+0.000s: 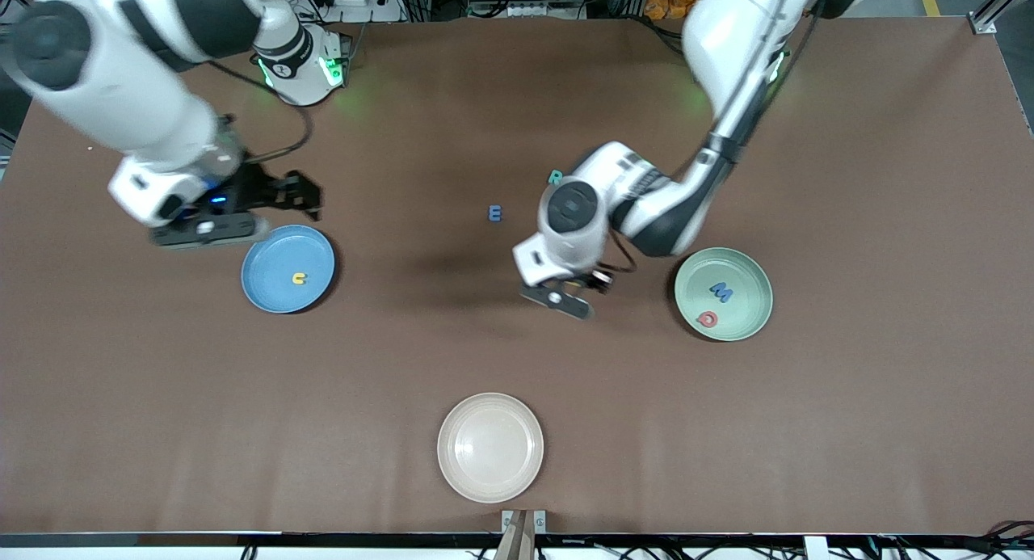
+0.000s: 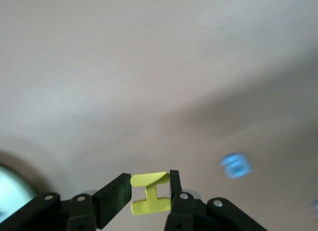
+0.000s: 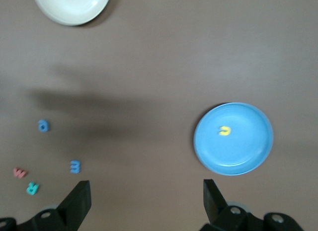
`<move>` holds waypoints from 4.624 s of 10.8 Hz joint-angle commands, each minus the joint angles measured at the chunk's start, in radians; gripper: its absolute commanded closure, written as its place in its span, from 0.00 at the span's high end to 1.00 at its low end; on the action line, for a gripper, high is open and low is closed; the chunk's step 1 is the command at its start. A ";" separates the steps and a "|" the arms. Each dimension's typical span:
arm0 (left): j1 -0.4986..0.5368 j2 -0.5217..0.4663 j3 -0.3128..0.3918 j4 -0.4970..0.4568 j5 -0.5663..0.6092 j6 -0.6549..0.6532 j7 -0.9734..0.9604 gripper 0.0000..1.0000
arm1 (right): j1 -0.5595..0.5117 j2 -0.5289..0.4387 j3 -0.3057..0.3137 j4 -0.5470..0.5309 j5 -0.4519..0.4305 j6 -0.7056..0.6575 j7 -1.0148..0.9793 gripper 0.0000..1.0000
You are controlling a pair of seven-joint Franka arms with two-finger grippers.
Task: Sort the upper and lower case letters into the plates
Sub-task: 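Drop the H on the green plate while the right gripper reaches the blue m, then carry the blue m to the blue plate while the left gripper reaches letters, then open the right gripper over the blue plate and withdraw it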
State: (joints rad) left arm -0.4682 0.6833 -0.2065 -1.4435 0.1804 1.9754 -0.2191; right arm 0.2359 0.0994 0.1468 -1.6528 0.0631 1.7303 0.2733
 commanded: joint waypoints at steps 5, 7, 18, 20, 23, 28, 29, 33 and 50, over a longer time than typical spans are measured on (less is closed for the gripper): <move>0.319 -0.116 -0.011 -0.257 0.014 -0.017 0.457 0.00 | 0.106 0.074 0.170 -0.235 0.004 0.344 0.198 1.00; 0.341 -0.116 -0.016 -0.291 0.007 -0.013 0.455 0.00 | 0.155 0.136 0.192 -0.333 0.003 0.527 0.304 1.00; 0.307 -0.107 -0.019 -0.278 -0.022 0.004 0.307 1.00 | 0.310 0.448 0.198 -0.344 -0.174 0.772 0.678 0.67; 0.307 -0.111 -0.037 -0.268 -0.053 -0.016 0.201 1.00 | 0.309 0.459 0.197 -0.344 -0.193 0.772 0.679 0.65; 0.278 -0.111 -0.059 -0.268 -0.156 -0.018 0.051 1.00 | 0.306 0.471 0.194 -0.343 -0.195 0.773 0.679 0.62; 0.208 -0.100 -0.090 -0.288 -0.271 0.026 -0.158 1.00 | 0.299 0.491 0.189 -0.343 -0.197 0.799 0.681 0.37; 0.172 -0.100 -0.090 -0.302 -0.271 0.058 -0.230 1.00 | 0.302 0.491 0.189 -0.343 -0.198 0.799 0.682 0.31; 0.132 -0.139 -0.122 -0.451 -0.271 0.258 -0.334 1.00 | 0.280 0.446 0.174 -0.346 -0.206 0.778 0.664 0.00; 0.048 -0.251 -0.310 -0.747 0.145 0.615 -1.362 1.00 | -0.095 0.148 -0.184 -0.387 -0.181 0.335 -0.131 1.00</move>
State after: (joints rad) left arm -0.4628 0.4244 -0.5159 -2.1755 0.2919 2.5405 -1.5444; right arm 0.1384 0.3316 -0.0344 -2.0085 -0.1218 2.0909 0.1615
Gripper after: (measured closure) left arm 0.000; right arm 0.238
